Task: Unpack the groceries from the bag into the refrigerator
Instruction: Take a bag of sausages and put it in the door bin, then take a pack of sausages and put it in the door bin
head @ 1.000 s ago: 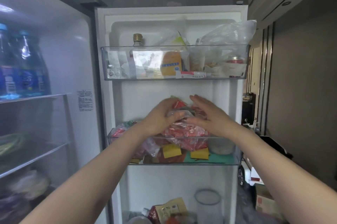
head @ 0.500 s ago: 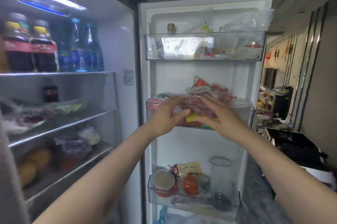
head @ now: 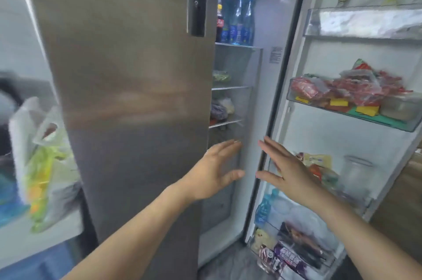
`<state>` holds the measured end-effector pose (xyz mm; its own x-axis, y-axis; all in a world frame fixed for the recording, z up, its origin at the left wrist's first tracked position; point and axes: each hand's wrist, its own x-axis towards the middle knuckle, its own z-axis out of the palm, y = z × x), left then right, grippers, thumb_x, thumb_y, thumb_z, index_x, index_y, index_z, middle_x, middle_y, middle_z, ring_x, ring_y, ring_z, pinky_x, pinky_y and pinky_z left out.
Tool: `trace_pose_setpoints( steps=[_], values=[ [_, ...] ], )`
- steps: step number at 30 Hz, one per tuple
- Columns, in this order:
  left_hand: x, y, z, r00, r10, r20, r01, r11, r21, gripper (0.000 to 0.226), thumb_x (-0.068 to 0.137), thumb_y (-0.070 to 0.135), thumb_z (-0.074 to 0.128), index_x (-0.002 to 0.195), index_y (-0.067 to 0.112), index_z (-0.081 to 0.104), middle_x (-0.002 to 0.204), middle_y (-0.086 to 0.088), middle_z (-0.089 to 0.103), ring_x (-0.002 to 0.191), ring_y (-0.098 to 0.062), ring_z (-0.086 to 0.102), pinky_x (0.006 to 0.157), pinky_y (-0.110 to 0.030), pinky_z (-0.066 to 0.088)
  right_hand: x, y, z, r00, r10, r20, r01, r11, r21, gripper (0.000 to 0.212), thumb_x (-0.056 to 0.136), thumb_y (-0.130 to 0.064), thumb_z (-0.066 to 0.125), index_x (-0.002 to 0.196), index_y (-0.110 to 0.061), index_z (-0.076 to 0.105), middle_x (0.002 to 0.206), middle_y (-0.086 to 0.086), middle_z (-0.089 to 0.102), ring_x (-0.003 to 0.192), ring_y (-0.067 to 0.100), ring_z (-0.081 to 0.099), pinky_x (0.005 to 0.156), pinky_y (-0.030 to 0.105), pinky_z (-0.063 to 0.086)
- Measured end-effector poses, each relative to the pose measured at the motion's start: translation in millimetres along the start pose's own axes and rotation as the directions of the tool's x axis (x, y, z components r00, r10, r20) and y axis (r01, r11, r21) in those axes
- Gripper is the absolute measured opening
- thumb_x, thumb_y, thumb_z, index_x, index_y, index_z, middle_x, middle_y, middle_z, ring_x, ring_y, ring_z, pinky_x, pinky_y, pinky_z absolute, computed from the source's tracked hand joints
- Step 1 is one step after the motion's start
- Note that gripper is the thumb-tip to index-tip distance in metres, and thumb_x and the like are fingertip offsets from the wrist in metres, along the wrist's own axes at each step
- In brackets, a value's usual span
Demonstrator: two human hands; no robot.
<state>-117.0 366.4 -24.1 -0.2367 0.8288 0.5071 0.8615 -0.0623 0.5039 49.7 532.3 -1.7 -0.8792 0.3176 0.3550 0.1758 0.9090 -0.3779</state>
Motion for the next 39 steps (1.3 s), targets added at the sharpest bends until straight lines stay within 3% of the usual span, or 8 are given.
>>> trace_pose_setpoints(
  steps=[4, 7, 11, 14, 17, 23, 33, 39],
  values=[
    [-102.2, -17.1, -50.9, 0.988, -0.145, -0.050, 0.147, 0.988, 0.048, 0.073, 0.087, 0.050, 0.057, 0.149, 0.024, 0.027, 0.155, 0.000, 0.024, 0.142, -0.010, 0.019, 0.116, -0.023, 0.019, -1.2, -81.6, 59.5, 0.988, -0.125, 0.095, 0.117, 0.989, 0.089, 0.084, 0.077, -0.065, 0.053, 0.150, -0.038, 0.020, 0.156, -0.025, 0.004, 0.142, -0.007, 0.009, 0.116, 0.023, 0.017],
    [-179.3, -32.5, -94.3, 0.956, -0.277, -0.093, 0.285, 0.955, 0.078, 0.074, 0.086, 0.058, 0.053, 0.149, 0.032, 0.023, 0.156, 0.006, 0.021, 0.143, -0.006, 0.014, 0.117, -0.031, 0.021, 4.2, -148.8, 106.0, 0.964, -0.218, 0.151, 0.196, 0.970, 0.146, 0.085, 0.077, -0.065, 0.054, 0.150, -0.038, 0.021, 0.156, -0.025, 0.005, 0.142, -0.007, 0.010, 0.117, 0.029, 0.021],
    [-289.8, -46.9, -164.5, 0.889, -0.411, -0.202, 0.442, 0.885, 0.148, 0.073, 0.086, 0.059, 0.054, 0.148, 0.033, 0.025, 0.155, 0.004, 0.025, 0.143, -0.009, 0.019, 0.115, -0.028, 0.020, 5.8, -254.0, 171.4, 0.915, -0.346, 0.207, 0.292, 0.922, 0.253, 0.085, 0.075, -0.068, 0.052, 0.149, -0.042, 0.020, 0.154, -0.032, 0.003, 0.141, -0.009, 0.011, 0.113, 0.035, 0.032],
    [-376.0, -49.7, -217.8, 0.824, -0.505, -0.259, 0.553, 0.817, 0.165, 0.070, 0.088, 0.050, 0.058, 0.148, 0.031, 0.027, 0.154, 0.005, 0.026, 0.141, -0.009, 0.021, 0.112, -0.022, 0.019, -2.7, -343.2, 217.7, 0.856, -0.452, 0.251, 0.377, 0.878, 0.295, 0.086, 0.075, -0.066, 0.052, 0.150, -0.040, 0.018, 0.155, -0.030, 0.001, 0.141, -0.007, 0.012, 0.115, 0.027, 0.026],
    [-457.9, -46.8, -265.2, 0.755, -0.574, -0.318, 0.641, 0.747, 0.175, 0.071, 0.087, 0.051, 0.057, 0.148, 0.029, 0.029, 0.153, 0.003, 0.028, 0.141, -0.012, 0.023, 0.115, -0.032, 0.023, -12.7, -425.5, 260.6, 0.795, -0.546, 0.263, 0.434, 0.816, 0.382, 0.090, 0.072, -0.071, 0.051, 0.149, -0.038, 0.020, 0.156, -0.026, 0.006, 0.142, -0.005, 0.012, 0.116, 0.026, 0.020],
    [-604.1, -18.9, -329.8, 0.583, -0.674, -0.454, 0.799, 0.576, 0.172, 0.068, 0.088, 0.041, 0.061, 0.147, 0.024, 0.031, 0.152, -0.001, 0.031, 0.141, -0.014, 0.024, 0.115, -0.028, 0.021, -45.7, -551.8, 337.4, 0.663, -0.682, 0.309, 0.512, 0.714, 0.477, 0.089, 0.074, -0.070, 0.048, 0.150, -0.034, 0.020, 0.157, -0.020, 0.007, 0.142, -0.001, 0.012, 0.117, 0.030, 0.021],
    [-791.7, 36.0, -334.4, 0.115, -0.802, -0.586, 0.991, 0.129, 0.017, 0.067, 0.087, 0.050, 0.056, 0.146, 0.028, 0.032, 0.149, 0.005, 0.036, 0.138, -0.015, 0.030, 0.114, -0.032, 0.024, -138.9, -652.5, 444.0, 0.333, -0.776, 0.536, 0.541, 0.623, 0.565, 0.092, 0.074, -0.078, 0.041, 0.151, -0.038, 0.011, 0.158, -0.019, 0.000, 0.145, 0.008, 0.013, 0.116, 0.041, 0.021],
    [-841.8, 21.3, -306.9, 0.037, -0.847, -0.530, 0.998, 0.060, -0.025, 0.084, 0.075, 0.070, 0.041, 0.145, 0.024, 0.035, 0.150, 0.004, 0.036, 0.140, -0.015, 0.028, 0.115, -0.031, 0.024, -169.9, -662.0, 497.3, 0.252, -0.781, 0.572, 0.549, 0.602, 0.579, 0.088, 0.079, -0.075, 0.045, 0.151, -0.040, 0.007, 0.155, -0.022, -0.002, 0.145, 0.008, 0.011, 0.116, 0.037, 0.016]
  ],
)
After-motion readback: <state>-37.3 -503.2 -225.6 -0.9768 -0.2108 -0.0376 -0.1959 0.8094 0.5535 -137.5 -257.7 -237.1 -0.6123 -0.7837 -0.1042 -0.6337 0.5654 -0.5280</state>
